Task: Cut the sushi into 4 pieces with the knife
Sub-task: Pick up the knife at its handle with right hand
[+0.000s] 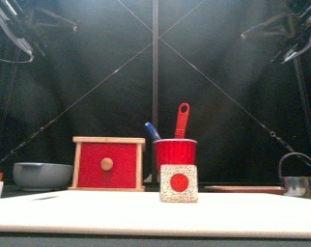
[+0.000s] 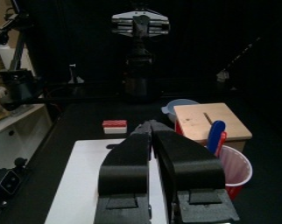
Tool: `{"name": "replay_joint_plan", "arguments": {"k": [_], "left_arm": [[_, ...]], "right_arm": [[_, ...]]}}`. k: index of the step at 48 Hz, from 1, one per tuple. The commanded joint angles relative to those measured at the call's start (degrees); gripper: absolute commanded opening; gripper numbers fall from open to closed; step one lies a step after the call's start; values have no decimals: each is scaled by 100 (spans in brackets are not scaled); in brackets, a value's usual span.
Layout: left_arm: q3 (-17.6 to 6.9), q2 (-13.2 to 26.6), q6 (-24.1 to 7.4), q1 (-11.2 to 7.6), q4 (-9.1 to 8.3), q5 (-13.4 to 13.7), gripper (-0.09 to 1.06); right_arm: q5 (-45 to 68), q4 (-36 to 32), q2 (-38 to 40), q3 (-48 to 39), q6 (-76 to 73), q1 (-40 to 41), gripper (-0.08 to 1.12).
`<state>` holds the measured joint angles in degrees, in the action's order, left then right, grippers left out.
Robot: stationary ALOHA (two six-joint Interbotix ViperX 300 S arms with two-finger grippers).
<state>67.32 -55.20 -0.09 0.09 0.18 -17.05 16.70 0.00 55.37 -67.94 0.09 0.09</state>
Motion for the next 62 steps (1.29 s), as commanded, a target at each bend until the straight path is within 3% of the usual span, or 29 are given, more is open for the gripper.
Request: {"name": "replay_joint_plan", "arguments": {"k": [1,13,21,26,33,49,53,62], "left_arm": [[-18,246,18,-18,0,-176,-3],[-193,782,-26,26,-9,-448,-4],[-404,1151,-35,132,-18,-475,-4],[-413,1274,-26,211,-9,-475,-4],[-290,1301,9,220,0,-483,-3],[53,1301,-18,202,0,-492,-3],[70,1301,-9,193,0,-492,-3],[79,1301,-18,193,0,-492,-3]], "right_arm": [[26,35,-123,167,-44,44,3],[-501,545,-940,1046,-132,773,4],[-2294,888,-1793,2443,-149,1371,5],[-3445,1248,-2312,3340,-141,1749,9],[-4975,1433,-3015,4412,-132,2188,27],[-7444,1310,-4816,6161,0,2338,84],[-8016,1151,-5212,6548,79,2338,90],[-8736,923,-5994,7189,237,2329,91]]}}
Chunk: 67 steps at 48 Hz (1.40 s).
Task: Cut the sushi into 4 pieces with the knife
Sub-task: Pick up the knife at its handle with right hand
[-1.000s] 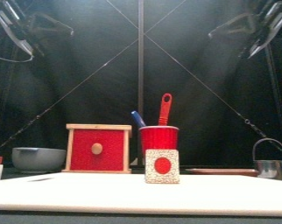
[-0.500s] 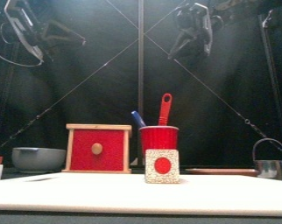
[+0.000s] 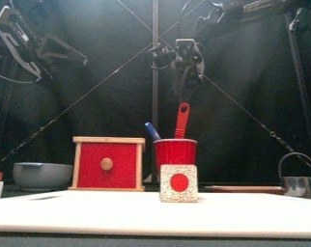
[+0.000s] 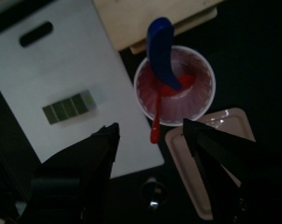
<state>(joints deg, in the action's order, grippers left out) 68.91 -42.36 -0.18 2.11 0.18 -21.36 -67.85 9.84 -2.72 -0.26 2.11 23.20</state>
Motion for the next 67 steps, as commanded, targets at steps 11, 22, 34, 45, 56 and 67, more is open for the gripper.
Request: {"name": "replay_joint_plan", "arguments": {"k": [11,22,34,45,56,67], "left_arm": [[-18,18,9,-18,0,-62,-3],[18,18,18,-18,0,-62,-3],[44,18,18,-18,0,-62,-3],[44,18,18,-18,0,-62,-3],[53,18,18,-9,0,-62,-3],[44,18,18,9,0,-62,-3]], "right_arm": [[-914,-237,-817,896,114,9,91],[-1081,-202,-1116,1063,167,0,91],[-1266,-229,-1204,1037,202,-9,89],[-1283,-229,-1248,1037,211,0,71],[-1327,-237,-1283,1099,220,0,40],[-1679,-211,-1204,1494,229,0,20]]}}
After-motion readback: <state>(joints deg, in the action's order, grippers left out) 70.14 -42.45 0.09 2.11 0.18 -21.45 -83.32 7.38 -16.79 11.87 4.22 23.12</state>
